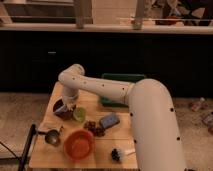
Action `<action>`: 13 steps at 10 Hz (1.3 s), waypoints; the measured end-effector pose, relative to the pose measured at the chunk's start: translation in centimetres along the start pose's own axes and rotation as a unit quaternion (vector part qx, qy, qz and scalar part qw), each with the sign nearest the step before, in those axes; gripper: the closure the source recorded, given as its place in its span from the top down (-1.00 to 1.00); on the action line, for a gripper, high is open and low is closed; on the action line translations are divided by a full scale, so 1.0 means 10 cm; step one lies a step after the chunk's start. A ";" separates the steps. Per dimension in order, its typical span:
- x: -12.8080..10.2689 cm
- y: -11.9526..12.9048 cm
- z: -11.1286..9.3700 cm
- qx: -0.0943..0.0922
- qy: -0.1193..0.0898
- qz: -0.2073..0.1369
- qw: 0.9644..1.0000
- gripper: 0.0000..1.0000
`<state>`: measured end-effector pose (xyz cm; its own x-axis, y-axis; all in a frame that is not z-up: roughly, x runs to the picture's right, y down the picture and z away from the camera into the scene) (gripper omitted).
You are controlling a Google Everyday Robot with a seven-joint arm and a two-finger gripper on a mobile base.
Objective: Wipe purple bowl with towel
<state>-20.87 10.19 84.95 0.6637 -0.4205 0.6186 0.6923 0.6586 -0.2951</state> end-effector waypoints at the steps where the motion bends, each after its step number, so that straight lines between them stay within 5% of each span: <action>1: 0.06 -0.02 0.01 0.000 0.000 0.003 1.000 -1.00; 7: 0.26 -0.37 0.13 -0.012 0.002 -0.014 1.000 -1.00; 13: -0.19 -0.60 0.38 -0.020 -0.029 -0.073 0.997 -1.00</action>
<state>-27.38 9.38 88.32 0.5381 -0.4729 0.6977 0.7918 0.5675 -0.2260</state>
